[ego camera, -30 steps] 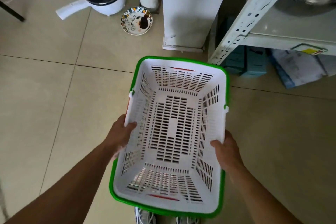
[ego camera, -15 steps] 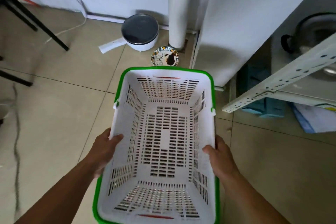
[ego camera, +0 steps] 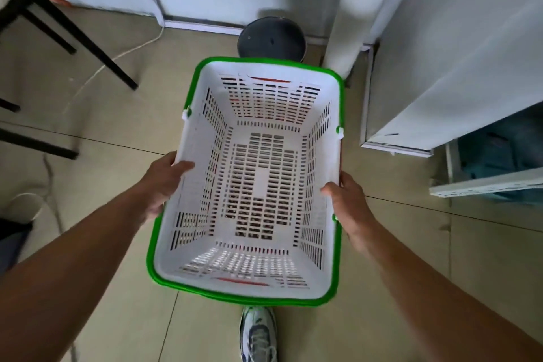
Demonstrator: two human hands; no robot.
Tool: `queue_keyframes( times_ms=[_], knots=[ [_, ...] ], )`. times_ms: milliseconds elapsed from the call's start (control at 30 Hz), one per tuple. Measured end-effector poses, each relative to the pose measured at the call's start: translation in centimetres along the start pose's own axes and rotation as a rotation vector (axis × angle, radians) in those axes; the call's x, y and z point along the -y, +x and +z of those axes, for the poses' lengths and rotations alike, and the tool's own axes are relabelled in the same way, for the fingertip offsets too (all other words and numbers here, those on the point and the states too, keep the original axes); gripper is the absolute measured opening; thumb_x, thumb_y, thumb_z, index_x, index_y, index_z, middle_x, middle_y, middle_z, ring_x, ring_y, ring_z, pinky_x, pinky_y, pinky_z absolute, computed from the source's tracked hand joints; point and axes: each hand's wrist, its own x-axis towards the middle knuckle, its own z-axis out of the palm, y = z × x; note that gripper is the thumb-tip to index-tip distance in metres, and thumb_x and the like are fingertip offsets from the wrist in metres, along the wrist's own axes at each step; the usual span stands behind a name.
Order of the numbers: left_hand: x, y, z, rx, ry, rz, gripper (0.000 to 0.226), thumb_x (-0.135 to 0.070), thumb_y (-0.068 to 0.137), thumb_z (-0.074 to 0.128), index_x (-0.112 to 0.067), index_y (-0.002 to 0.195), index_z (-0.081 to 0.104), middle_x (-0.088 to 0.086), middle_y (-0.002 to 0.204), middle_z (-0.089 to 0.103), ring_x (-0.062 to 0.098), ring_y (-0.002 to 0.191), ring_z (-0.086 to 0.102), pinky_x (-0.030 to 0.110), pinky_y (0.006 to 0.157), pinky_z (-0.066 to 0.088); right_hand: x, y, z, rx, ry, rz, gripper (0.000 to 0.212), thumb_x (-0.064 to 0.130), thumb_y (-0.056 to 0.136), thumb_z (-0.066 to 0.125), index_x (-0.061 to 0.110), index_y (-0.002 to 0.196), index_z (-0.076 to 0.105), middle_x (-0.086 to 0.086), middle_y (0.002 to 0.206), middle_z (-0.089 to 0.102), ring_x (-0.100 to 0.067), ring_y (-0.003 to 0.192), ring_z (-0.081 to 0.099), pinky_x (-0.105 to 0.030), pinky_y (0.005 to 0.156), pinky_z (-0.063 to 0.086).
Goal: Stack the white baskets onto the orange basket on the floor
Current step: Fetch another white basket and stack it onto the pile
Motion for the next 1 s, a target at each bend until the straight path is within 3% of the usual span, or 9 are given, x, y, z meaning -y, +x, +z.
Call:
queue_keyframes(
  times_ms=[100,200,333,400,500,600,667,867,1000],
  knots=[
    [0.0,3.8,-1.5,0.047,0.014,-0.019,0.034,-0.029,0.093,0.053,-0.023,0.127,0.054,0.022,0.110,0.068,0.046,0.097,0.065,0.068,0.081,0.048,0.1,2.1,2.5,0.033,0.023,0.005,0.035,0.013,0.092,0.050,0.016,0.126,0.052,0.002,0.108,0.067,-0.006,0.086,0.062,-0.024,0.060,0.042],
    [0.7,6.3,-1.8,0.039,0.050,-0.015,0.029,-0.028,0.098,0.047,-0.028,0.126,0.052,0.012,0.102,0.068,0.036,0.089,0.065,0.049,0.072,0.053,-0.7,3.8,4.8,0.029,0.034,0.016,0.037,0.014,0.096,0.048,0.020,0.133,0.048,0.014,0.104,0.065,-0.003,0.092,0.063,-0.019,0.063,0.043],
    [1.4,8.0,-2.2,0.050,0.083,0.030,0.028,-0.032,0.099,0.045,-0.030,0.126,0.051,0.008,0.101,0.069,0.029,0.084,0.066,0.038,0.065,0.051,-1.4,4.9,6.4,-0.011,0.019,-0.013,0.034,0.015,0.099,0.045,0.027,0.132,0.044,0.028,0.097,0.056,0.022,0.073,0.061,0.000,0.054,0.047],
    [1.0,8.8,-2.6,0.070,0.078,0.037,0.026,-0.031,0.099,0.045,-0.030,0.125,0.052,0.008,0.100,0.070,0.028,0.083,0.066,0.035,0.059,0.051,-1.0,5.7,6.9,-0.048,0.002,-0.020,0.033,0.018,0.099,0.045,0.024,0.131,0.046,0.021,0.100,0.061,0.013,0.080,0.063,-0.006,0.070,0.054],
    [-0.4,9.6,-2.3,0.060,0.054,0.047,0.026,-0.030,0.099,0.046,-0.029,0.124,0.053,0.008,0.098,0.070,0.028,0.083,0.066,0.035,0.059,0.052,0.1,6.6,6.7,-0.059,-0.006,-0.045,0.038,0.023,0.099,0.045,0.021,0.137,0.044,0.005,0.116,0.063,-0.006,0.096,0.064,-0.034,0.092,0.055],
    [-1.0,10.2,-2.2,0.056,0.046,0.068,0.025,-0.028,0.100,0.046,-0.028,0.123,0.054,0.004,0.093,0.069,0.024,0.078,0.065,0.031,0.057,0.048,1.1,7.1,6.7,-0.040,-0.038,-0.066,0.041,0.021,0.100,0.043,0.015,0.140,0.040,0.003,0.119,0.057,-0.013,0.100,0.061,-0.016,0.076,0.045],
    [-1.1,10.2,-2.1,0.059,0.059,0.080,0.025,-0.027,0.100,0.045,-0.028,0.123,0.054,0.003,0.093,0.068,0.022,0.077,0.064,0.028,0.056,0.046,1.3,7.1,6.6,-0.034,-0.042,-0.074,0.043,0.022,0.100,0.043,0.014,0.142,0.039,0.003,0.120,0.056,-0.018,0.108,0.057,-0.019,0.079,0.042],
    [-0.4,9.7,-2.0,-0.110,0.220,0.172,0.033,-0.030,0.096,0.050,-0.023,0.127,0.057,0.010,0.108,0.069,0.030,0.090,0.066,0.036,0.072,0.050,1.3,6.3,6.1,-0.005,-0.019,-0.039,0.036,0.025,0.098,0.049,0.019,0.133,0.046,0.000,0.120,0.063,-0.019,0.104,0.063,-0.031,0.084,0.051],
    [2.1,7.4,-1.0,-0.326,0.543,0.261,0.046,-0.039,0.088,0.045,-0.019,0.129,0.050,0.014,0.119,0.063,0.035,0.101,0.063,0.049,0.086,0.052,0.4,3.6,5.7,0.029,-0.067,-0.068,0.031,0.020,0.095,0.054,0.019,0.126,0.050,0.005,0.113,0.068,-0.003,0.090,0.066,-0.022,0.079,0.053]
  ],
)
